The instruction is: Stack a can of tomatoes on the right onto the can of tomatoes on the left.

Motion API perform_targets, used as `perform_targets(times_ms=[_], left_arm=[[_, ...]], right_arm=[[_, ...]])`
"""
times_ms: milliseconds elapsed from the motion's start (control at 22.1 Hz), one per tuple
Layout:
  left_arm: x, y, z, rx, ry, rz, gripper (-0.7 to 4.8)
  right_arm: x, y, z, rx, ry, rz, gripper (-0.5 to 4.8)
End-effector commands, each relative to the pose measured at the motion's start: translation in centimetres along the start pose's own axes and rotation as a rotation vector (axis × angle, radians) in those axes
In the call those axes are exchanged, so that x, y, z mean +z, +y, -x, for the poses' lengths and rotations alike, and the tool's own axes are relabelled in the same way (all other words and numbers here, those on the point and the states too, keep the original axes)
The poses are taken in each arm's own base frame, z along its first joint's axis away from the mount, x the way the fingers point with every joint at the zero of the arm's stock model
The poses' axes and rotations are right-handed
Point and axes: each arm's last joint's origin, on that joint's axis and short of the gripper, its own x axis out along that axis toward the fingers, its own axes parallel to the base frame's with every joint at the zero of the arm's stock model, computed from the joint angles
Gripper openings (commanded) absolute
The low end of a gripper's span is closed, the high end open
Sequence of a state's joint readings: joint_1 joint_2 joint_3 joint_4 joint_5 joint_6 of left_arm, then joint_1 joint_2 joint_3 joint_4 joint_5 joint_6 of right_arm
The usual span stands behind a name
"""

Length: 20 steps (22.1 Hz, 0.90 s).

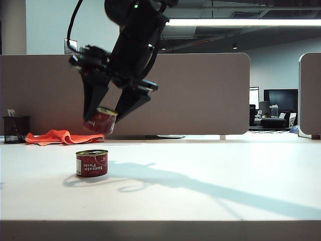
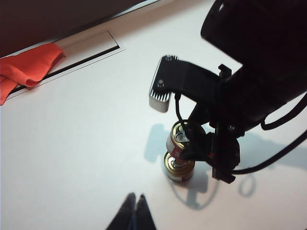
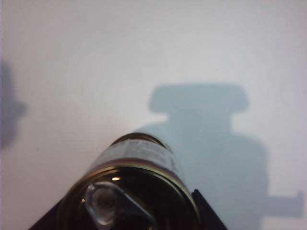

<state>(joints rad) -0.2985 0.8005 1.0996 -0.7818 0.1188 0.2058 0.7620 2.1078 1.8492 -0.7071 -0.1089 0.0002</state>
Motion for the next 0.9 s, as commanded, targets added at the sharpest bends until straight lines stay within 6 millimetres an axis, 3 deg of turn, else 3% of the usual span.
perform_targets(times_ms=[45,317,724,904], left_arm=[[0.2,0.0,0.2,0.006,-0.017,0.001,-0.06],[0.2,0.0,0.2,0.006,-0.017,0.001,-0.06],[0.2,0.0,0.2,0.006,-0.017,0.001,-0.06],[0.2,0.0,0.2,0.006,-0.016,0.001,-0.06]], right_arm=[[0.3,0.3,-0.4,0.007,-0.021,0.014,2.41],[0.0,0.1,-1.6,0.008,-0.006,0.011,2.44],[0.1,0.1,-1.6,0.013,-0.014,0.011,2.82],[0.1,0.1,-1.6,0.013,-0.015,0.007,3.29]])
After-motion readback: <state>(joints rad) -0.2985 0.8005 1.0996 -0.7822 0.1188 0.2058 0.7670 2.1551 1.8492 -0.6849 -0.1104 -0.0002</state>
